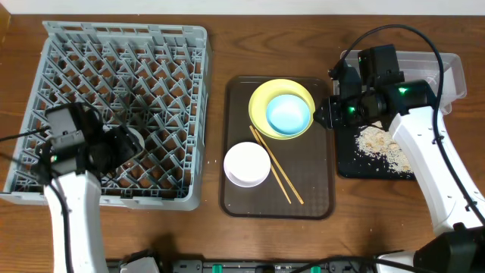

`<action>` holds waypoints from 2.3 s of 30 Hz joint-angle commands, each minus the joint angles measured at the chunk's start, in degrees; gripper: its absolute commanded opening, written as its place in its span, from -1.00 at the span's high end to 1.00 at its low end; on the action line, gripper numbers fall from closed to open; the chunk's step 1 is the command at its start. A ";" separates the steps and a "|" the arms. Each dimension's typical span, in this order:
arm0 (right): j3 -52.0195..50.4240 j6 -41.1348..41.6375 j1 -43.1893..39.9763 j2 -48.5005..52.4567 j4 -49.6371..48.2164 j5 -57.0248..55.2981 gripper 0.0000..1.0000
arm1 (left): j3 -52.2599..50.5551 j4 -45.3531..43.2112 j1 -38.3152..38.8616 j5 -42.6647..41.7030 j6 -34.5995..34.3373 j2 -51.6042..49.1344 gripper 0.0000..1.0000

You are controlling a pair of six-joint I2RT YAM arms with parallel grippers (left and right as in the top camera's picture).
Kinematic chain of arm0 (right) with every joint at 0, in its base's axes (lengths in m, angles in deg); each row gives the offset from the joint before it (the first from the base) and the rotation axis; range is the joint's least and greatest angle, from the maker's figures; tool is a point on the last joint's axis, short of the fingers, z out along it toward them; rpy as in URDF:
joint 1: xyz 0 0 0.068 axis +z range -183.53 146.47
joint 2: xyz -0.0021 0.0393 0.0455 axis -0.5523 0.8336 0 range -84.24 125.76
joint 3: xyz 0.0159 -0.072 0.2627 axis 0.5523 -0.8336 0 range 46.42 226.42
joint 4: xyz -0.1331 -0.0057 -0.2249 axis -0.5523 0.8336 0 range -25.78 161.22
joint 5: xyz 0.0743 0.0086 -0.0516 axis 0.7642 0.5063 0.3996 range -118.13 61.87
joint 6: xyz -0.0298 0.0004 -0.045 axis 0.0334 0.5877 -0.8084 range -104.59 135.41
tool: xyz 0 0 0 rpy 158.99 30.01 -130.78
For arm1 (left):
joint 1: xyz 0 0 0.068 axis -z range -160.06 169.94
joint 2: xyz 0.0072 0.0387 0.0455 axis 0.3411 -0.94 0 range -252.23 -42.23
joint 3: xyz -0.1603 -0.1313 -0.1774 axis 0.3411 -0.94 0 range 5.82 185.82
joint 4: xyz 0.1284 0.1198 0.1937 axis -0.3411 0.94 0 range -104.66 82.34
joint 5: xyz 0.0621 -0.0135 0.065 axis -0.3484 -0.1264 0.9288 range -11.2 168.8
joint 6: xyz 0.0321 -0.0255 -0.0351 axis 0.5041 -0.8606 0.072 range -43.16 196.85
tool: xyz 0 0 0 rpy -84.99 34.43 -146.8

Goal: Sort waste into correct bins and load items into the dishwasher
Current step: 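Place the pink bowl in the dish rack with the left gripper, then reach the left gripper to the white bowl on the tray and grasp it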

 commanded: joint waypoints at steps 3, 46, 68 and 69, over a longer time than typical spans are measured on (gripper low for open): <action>1.18 -0.76 -0.44 -1.22 0.26 -0.09 0.23 | 1.14 0.28 -0.37 1.64 0.94 -6.45 0.16; 1.27 -0.74 -10.56 -5.99 7.13 -9.27 -0.10 | 6.58 -6.95 52.43 2.12 0.94 -9.09 -0.96; 1.27 -0.74 -10.56 -5.99 7.21 -9.25 -0.10 | 6.58 -9.84 64.22 5.38 0.98 -33.18 0.12; 1.27 -0.74 -10.56 -5.99 7.23 -9.25 -0.10 | 6.58 -10.08 64.22 5.38 0.98 -33.18 0.26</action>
